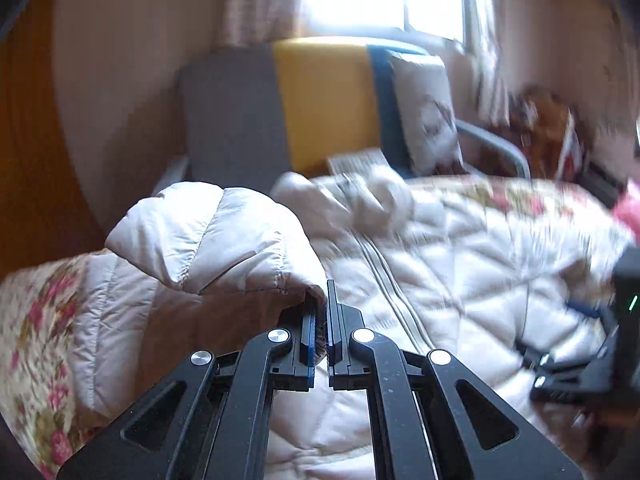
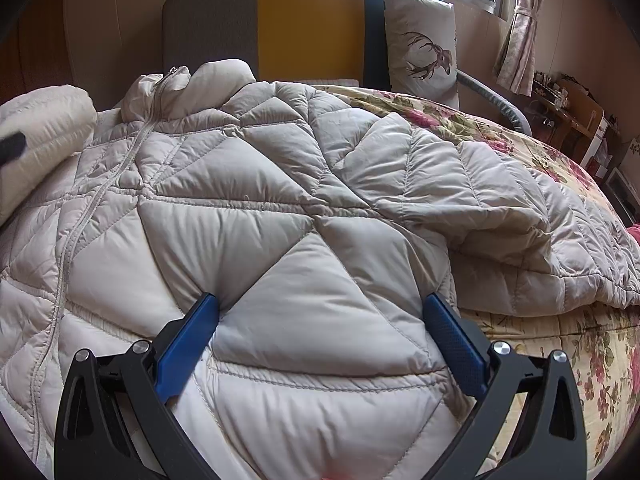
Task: Fold large clothes
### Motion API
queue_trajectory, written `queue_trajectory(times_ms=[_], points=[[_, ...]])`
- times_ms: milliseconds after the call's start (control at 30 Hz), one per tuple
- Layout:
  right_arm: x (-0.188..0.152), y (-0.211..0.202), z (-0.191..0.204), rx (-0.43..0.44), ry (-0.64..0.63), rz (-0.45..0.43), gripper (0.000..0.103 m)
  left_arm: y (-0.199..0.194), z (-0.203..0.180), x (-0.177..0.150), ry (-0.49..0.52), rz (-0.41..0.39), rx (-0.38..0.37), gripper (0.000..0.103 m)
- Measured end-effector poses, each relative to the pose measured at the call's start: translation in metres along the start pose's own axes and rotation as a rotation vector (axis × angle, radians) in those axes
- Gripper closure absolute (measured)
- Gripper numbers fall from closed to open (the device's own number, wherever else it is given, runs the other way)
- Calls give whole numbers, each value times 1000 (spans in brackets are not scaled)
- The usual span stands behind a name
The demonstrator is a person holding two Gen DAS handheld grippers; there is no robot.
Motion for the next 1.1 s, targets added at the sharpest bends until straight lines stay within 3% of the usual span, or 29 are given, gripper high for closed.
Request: queue_trajectory(times_ms=[100, 233, 400, 567, 700, 833, 933, 1000, 1100], points=[[0, 0, 0, 0, 0, 0, 2, 20, -24, -12, 87, 64, 14, 100], [0, 0, 0, -1, -1, 0, 2, 25, -39, -11, 120, 85, -4, 97], [0, -1, 0, 1, 0, 0, 2, 21, -56, -12, 182, 72, -66, 61], [-1, -1, -1, 1, -1, 0, 2, -7, -64, -14, 195, 9, -110, 44], [-1, -1, -1, 1, -1, 0, 2, -34, -29, -9, 34, -61, -85, 37], [-1, -1, -1, 0, -2, -1, 2, -44, 51, -12, -258, -69, 105, 37], [-1, -1, 0, -2, -2, -4, 2, -49, 113, -22, -463, -78, 200, 37], [-2, -8, -1, -2, 4, -39, 2, -43, 144, -30, -531, -55, 223, 37], [3, -31, -1, 68, 2, -119, 2, -19, 164, -50, -514, 4, 251, 37]])
Point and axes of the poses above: each gripper's, at about its wrist camera, not at the fingertips, and y roughly the way its jaws point, z to its left, x to its top, the point moved 4 cm from there along y, roughly the way its jaws point, and after that the axes turned 7 degrees about z, right-handed, at the moved point
